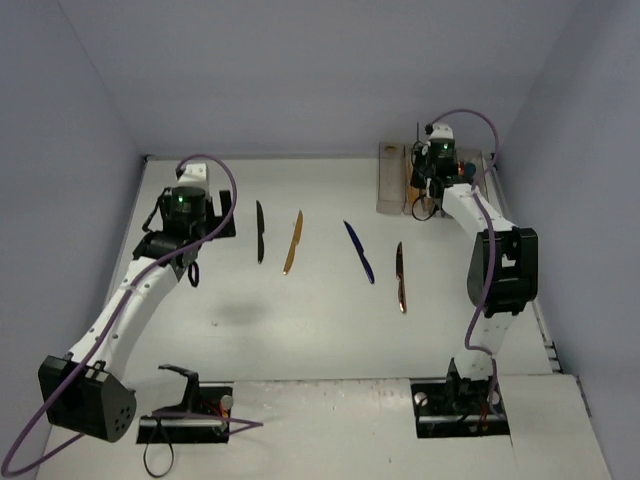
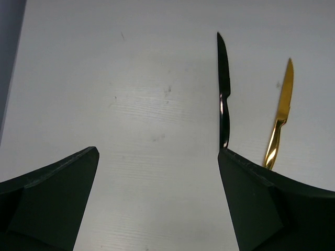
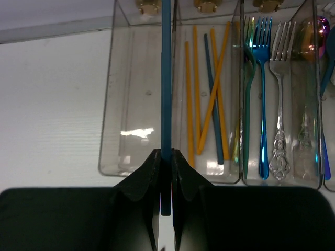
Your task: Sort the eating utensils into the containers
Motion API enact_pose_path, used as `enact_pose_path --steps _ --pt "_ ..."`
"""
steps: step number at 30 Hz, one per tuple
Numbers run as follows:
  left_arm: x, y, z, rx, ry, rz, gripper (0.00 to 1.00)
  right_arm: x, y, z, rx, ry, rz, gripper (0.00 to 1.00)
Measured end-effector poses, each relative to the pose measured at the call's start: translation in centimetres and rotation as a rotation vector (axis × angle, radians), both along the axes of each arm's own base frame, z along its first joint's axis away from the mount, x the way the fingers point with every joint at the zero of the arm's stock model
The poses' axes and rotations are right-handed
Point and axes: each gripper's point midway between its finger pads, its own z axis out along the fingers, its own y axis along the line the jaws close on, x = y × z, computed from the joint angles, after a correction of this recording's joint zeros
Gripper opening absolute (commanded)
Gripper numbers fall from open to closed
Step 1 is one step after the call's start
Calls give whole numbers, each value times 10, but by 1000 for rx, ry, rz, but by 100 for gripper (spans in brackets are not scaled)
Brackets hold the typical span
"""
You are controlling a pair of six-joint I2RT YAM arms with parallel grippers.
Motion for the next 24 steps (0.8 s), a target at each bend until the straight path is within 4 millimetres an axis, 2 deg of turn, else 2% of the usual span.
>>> enact_pose_path --steps 5,8,11,13,18,21,24 --pt "-1 3 -15 33 51 -3 97 17 -13 -46 -19 88 8 4" --pt "0 2 -20 39 70 -6 97 19 -14 -72 -24 139 14 9" --pt "2 0 -24 38 89 -13 97 15 -15 -88 -26 179 19 12" --pt "2 -1 -27 37 97 -18 97 13 -15 -90 -28 188 19 13" --pt "2 -3 -28 27 103 -29 97 13 -16 -89 -36 188 22 37" --pt "2 -5 -28 19 104 -36 97 11 -17 -83 -47 181 21 41" --pt "2 -7 -28 12 104 -43 97 4 -19 -67 -52 167 18 44"
